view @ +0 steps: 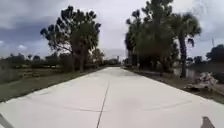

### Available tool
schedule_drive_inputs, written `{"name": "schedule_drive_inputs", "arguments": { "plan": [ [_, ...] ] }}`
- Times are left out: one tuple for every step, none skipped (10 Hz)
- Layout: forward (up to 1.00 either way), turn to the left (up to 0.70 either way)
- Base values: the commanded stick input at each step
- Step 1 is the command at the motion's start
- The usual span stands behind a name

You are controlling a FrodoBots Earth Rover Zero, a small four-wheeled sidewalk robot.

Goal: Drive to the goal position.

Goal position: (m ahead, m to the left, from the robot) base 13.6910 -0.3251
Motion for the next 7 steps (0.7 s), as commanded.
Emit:
{"name": "schedule_drive_inputs", "arguments": {
  "plan": [
    [0.85, 0.0],
    [0.85, 0.0],
    [0.85, 0.0],
    [0.85, 0.0],
    [0.85, 0.0],
    [0.85, 0.0],
    [0.85, 0.0]
  ]
}}
